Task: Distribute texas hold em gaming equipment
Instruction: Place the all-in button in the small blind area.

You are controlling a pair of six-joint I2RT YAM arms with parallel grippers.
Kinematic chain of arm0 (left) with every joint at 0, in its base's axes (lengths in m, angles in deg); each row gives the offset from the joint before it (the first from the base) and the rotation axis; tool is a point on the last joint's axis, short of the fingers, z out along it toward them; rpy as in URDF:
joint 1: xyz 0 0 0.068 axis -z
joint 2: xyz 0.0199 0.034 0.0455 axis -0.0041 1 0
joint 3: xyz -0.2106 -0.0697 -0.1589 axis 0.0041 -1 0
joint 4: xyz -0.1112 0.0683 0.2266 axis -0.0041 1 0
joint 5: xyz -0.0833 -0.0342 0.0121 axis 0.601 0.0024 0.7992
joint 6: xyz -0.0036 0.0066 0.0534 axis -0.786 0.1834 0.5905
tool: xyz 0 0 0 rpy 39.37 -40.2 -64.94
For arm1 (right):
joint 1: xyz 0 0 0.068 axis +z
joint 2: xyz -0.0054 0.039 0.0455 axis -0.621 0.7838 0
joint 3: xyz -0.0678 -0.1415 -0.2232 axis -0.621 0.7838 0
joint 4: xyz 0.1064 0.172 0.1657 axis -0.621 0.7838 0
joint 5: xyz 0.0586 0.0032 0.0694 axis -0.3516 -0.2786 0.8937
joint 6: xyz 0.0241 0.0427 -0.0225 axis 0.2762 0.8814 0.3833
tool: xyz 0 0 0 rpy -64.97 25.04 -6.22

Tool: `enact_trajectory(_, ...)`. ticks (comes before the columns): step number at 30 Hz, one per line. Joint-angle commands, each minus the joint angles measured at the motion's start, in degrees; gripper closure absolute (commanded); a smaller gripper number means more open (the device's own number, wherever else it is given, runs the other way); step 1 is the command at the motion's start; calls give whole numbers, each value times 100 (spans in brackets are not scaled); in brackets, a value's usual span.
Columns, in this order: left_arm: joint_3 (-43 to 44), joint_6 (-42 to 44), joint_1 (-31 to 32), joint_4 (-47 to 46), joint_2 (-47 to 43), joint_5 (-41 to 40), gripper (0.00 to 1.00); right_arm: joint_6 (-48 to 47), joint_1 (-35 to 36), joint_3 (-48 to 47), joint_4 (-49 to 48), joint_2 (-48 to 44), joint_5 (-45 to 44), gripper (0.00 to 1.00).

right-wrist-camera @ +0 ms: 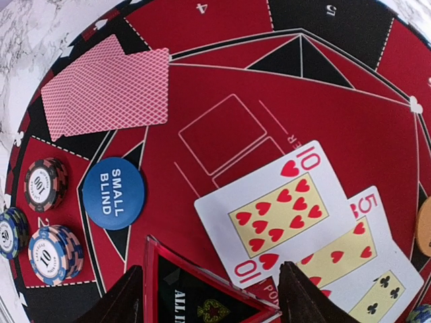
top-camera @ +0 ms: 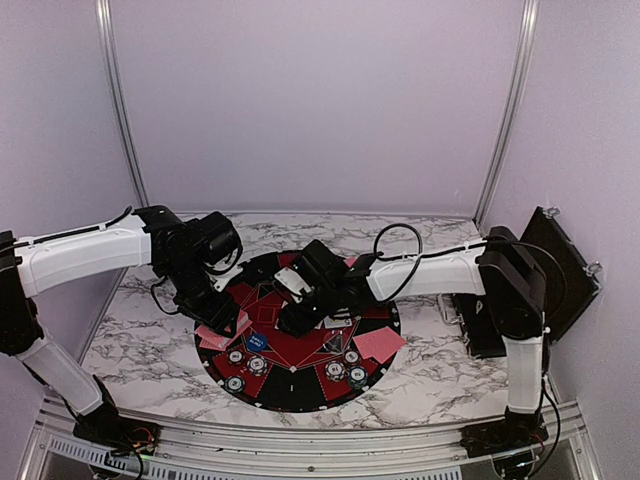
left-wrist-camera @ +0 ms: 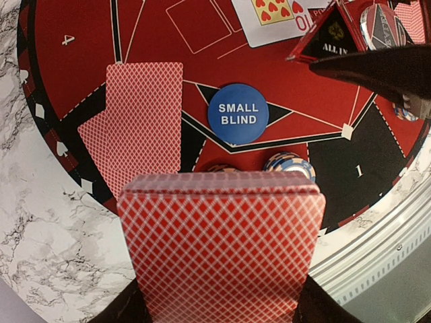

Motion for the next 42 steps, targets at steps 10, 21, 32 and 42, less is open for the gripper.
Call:
enact_trajectory(10,9,10,-34,19,-121,78,47,357,363,371,-307,-312,-71,37)
enact_trajectory(21,4,21,-37,23,-147,82,47,455,548,417,-326,-158,-65,35)
enact_trajectory(32,-18,9,-37,17,-161,82,47,511,631,454,-350,-56,-43,33)
enact_trajectory(42,-14,10,-39,17,-161,73,47,665,614,423,-245,-152,-98,31)
